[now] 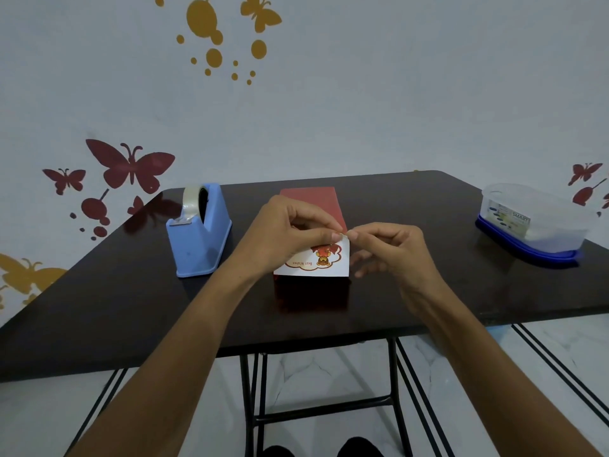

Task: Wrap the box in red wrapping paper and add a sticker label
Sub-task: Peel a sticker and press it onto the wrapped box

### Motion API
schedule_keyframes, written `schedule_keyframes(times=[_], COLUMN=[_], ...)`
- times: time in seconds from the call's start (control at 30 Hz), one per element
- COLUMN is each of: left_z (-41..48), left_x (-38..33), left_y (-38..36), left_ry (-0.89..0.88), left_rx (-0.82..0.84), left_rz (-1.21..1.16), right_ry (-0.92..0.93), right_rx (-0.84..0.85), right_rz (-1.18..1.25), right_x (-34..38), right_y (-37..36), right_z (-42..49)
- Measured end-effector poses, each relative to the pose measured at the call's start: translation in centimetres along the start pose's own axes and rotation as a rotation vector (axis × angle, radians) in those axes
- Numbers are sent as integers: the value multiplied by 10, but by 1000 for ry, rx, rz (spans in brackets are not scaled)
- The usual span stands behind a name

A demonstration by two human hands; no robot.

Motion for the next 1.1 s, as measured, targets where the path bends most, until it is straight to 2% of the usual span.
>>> schedule_keyframes(times=[0.5,0.67,0.83,1.1], left_z=[1,2,2,5], left_x=[5,6,9,9], left_y=[0,-3,-3,-2], left_ry=[-23,2,23,20], left_rx=[60,46,-39,-21], left_rz=[75,130,206,191], right_ry=[-63,108,191,15], right_rx=[98,71,-40,99], right_rz=[-40,-245,-170,-53], right_x=[-7,-6,-7,-9], right_y=[1,-2,3,0], right_z=[4,5,3,1])
Point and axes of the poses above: each hand's wrist, its own z-axis towards the middle knuckle, its own y-axis out of the back of the hand, x = y × z, the point moved 5 cm from there along z, towards the middle knuckle, and after that the axes turned 14 degrees about z, right-handed, at the moved point
